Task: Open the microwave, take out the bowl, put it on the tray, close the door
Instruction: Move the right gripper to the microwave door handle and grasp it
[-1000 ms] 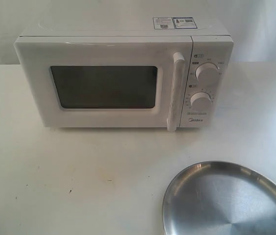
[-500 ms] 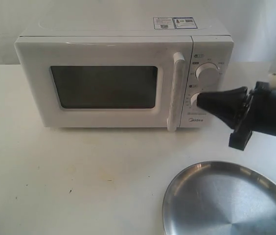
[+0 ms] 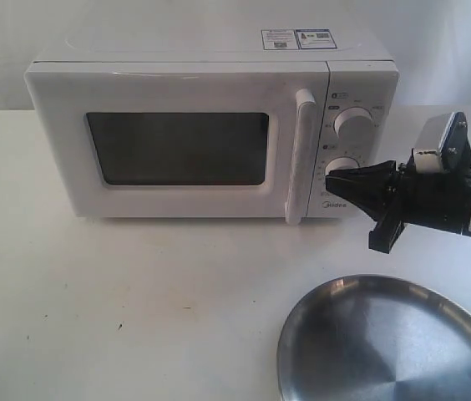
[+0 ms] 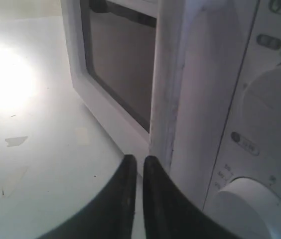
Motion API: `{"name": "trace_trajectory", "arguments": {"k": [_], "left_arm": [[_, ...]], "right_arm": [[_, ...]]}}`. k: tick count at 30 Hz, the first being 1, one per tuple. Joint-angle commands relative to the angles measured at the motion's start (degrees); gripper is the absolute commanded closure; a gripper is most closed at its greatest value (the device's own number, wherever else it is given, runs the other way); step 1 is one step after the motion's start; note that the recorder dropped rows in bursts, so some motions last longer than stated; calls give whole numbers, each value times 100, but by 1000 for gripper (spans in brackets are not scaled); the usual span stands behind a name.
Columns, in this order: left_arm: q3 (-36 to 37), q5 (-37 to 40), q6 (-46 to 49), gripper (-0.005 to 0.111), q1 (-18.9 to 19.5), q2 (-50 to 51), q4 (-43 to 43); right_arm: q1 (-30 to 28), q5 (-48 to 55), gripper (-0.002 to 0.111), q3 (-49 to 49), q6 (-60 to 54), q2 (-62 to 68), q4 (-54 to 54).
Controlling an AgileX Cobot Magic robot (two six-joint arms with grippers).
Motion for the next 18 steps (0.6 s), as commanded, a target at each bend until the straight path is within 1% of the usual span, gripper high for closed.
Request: {"name": "trace_trajectory", "arguments": {"k": [1, 2, 3, 7, 9, 14, 18], "left_arm": [[-14, 0, -14, 107, -13, -12, -21], [-14, 0, -14, 107, -13, -12, -21], [-14, 0, -14, 107, -13, -12, -21], [-14, 0, -14, 107, -13, -12, -21], [-14, 0, -14, 107, -13, -12, -21], [-14, 0, -14, 107, -13, -12, -21], [-14, 0, -14, 107, -13, -12, -21]], "right_arm": [[9, -104, 89, -37, -270, -11, 118], [9, -104, 84, -37, -269, -11, 176], [19, -104, 80, -37, -254, -11, 238], [60, -104, 56, -37, -223, 44, 304], [139, -104, 48, -58, -223, 110, 448], [399, -104, 47, -245, -234, 212, 493], [828, 681, 47, -569, -380, 226, 946]]}}
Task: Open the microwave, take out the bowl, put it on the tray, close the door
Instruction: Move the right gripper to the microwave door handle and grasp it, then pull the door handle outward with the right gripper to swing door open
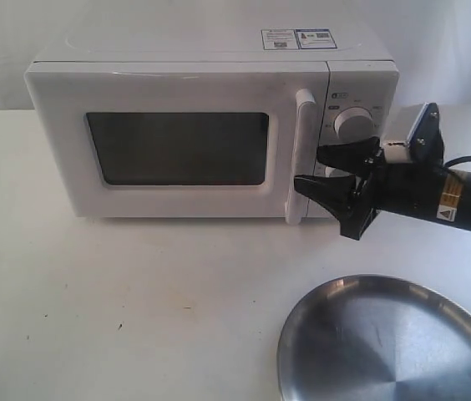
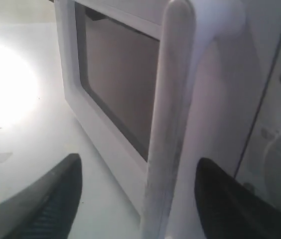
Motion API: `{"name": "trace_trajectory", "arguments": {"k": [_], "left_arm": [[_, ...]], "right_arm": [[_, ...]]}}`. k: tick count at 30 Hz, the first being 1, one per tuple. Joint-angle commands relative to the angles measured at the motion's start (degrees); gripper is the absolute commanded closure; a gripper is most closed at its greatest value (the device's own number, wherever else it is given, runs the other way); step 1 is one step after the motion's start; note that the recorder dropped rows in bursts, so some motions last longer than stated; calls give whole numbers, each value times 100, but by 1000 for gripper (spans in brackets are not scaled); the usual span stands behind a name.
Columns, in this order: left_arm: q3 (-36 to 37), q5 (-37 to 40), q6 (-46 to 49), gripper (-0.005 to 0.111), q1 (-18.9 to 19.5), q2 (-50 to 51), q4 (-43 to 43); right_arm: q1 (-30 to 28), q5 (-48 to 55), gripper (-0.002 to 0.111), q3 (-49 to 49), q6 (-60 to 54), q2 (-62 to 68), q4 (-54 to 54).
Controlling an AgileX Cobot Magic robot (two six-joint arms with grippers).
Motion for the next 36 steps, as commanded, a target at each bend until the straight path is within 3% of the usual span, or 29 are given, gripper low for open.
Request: {"name": "trace_trajectory", "arguments": {"k": [1, 4, 8, 10, 14, 20, 36], "left_arm": [[-14, 0, -14, 107, -13, -12, -21], [-14, 0, -14, 107, -13, -12, -21], [-14, 0, -14, 107, -13, -12, -21], [-14, 0, -14, 107, -13, -12, -21], [-14, 0, -14, 107, -13, -12, -21], [-14, 0, -14, 107, -13, -12, -21], [-14, 0, -14, 107, -13, -12, -21]], "right_arm": [[344, 674, 47, -326, -129, 12, 395], [524, 716, 47, -517, -129, 12, 341], [857, 766, 59, -677, -117, 16, 315], [917, 774, 71, -725, -133, 16, 316], [917, 715, 108, -725, -404, 16, 185], [917, -301, 108, -738, -405, 16, -509], [917, -301, 108, -738, -866, -122, -1408]]}}
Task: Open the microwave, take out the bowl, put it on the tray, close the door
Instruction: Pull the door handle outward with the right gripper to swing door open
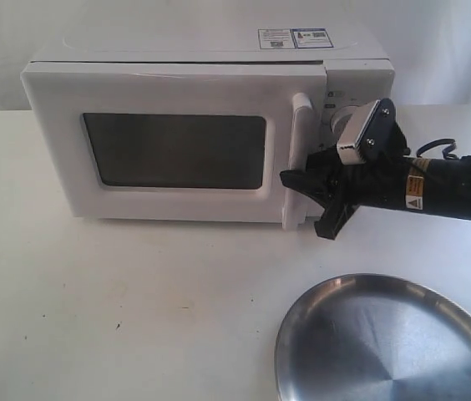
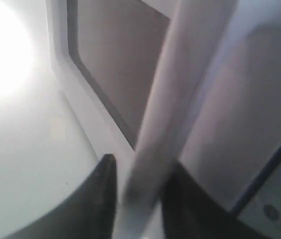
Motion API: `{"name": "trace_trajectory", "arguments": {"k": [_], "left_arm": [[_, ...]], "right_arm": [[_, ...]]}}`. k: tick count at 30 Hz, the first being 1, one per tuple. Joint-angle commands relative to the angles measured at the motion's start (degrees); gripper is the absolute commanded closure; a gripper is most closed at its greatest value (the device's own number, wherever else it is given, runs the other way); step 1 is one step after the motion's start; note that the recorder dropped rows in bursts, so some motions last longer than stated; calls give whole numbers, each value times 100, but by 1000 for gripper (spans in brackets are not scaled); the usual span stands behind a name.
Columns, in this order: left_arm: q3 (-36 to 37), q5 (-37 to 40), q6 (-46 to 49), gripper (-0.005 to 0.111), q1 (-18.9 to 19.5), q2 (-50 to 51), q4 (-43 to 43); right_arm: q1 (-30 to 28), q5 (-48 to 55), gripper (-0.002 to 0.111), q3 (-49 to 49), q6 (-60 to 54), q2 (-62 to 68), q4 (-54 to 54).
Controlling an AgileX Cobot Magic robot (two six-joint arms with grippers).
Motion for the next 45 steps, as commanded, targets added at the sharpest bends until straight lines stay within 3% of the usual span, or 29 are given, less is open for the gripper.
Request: {"name": "trace_trajectory", "arguments": {"k": [1, 9, 13, 15, 29, 35, 37, 40, 43, 45], "left_arm": [[-14, 0, -14, 107, -13, -12, -21], [-14, 0, -14, 107, -13, -12, -21], [-14, 0, -14, 107, -13, -12, -21], [-14, 0, -14, 107, -13, -12, -21], [-14, 0, -14, 107, -13, -12, -21], [-14, 0, -14, 107, -13, -12, -21], [-14, 0, -14, 107, -13, -12, -21], [-14, 0, -14, 107, -13, -12, -21], [-14, 0, -14, 107, -13, -12, -21], [-14, 0, -14, 107, -13, -12, -21]], "right_arm": [[236, -1338, 108, -209, -775, -191, -1221], [236, -1338, 108, -209, -653, -325, -1212], [236, -1338, 107, -209, -321, -339, -471], [236, -1338, 103, -209, 143, -339, -326], [236, -1338, 65, -183, 650, -388, -587], [214, -1299, 64, -183, 740, -413, -1104], [205, -657, 64, -183, 830, -440, -1435], [177, 17, 64, -183, 1400, -528, -1974], [177, 98, 64, -183, 2070, -651, -2943], [177, 98, 64, -183, 2377, -749, -3040]]}}
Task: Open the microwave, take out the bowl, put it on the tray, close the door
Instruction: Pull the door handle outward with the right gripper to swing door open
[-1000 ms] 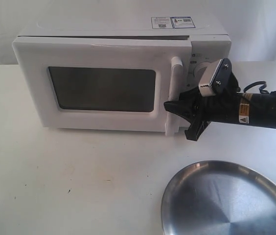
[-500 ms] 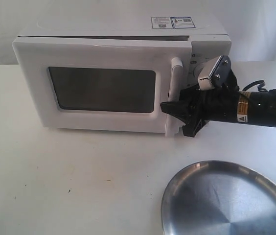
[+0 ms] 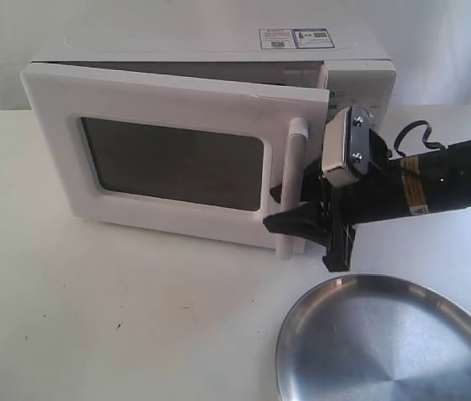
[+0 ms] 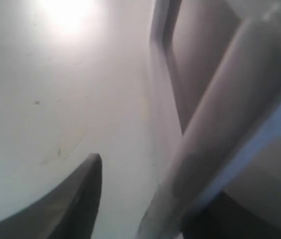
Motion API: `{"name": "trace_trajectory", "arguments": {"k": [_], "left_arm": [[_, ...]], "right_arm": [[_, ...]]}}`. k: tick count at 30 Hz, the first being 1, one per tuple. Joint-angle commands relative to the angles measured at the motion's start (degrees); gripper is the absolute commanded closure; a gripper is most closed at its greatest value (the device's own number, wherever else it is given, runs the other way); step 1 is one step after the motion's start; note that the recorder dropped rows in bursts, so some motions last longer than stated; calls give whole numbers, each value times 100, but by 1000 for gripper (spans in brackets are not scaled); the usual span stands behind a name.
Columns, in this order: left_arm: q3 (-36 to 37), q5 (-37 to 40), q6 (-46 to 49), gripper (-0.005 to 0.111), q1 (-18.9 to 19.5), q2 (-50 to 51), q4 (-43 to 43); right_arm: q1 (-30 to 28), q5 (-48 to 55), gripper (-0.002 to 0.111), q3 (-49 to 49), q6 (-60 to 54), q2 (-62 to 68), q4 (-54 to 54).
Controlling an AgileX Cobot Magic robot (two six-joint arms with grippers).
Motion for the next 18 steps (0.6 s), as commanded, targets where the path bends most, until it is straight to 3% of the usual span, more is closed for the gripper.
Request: {"name": "trace_trajectory", "arguments": {"k": [1, 5, 15, 18], "left_arm": [[-14, 0, -14, 107, -13, -12, -32], [-14, 0, -14, 107, -13, -12, -32], [-14, 0, -14, 107, -13, -12, -32], [-14, 0, -14, 107, -13, -12, -32]], "right_arm": [[-1, 47, 64, -17, 846, -256, -740], [-1, 177, 64, -8, 1307, -397, -740], [-1, 1704, 64, 631, 1292, -607, -740], [-1, 1676, 69, 875, 849, -690, -740]]}}
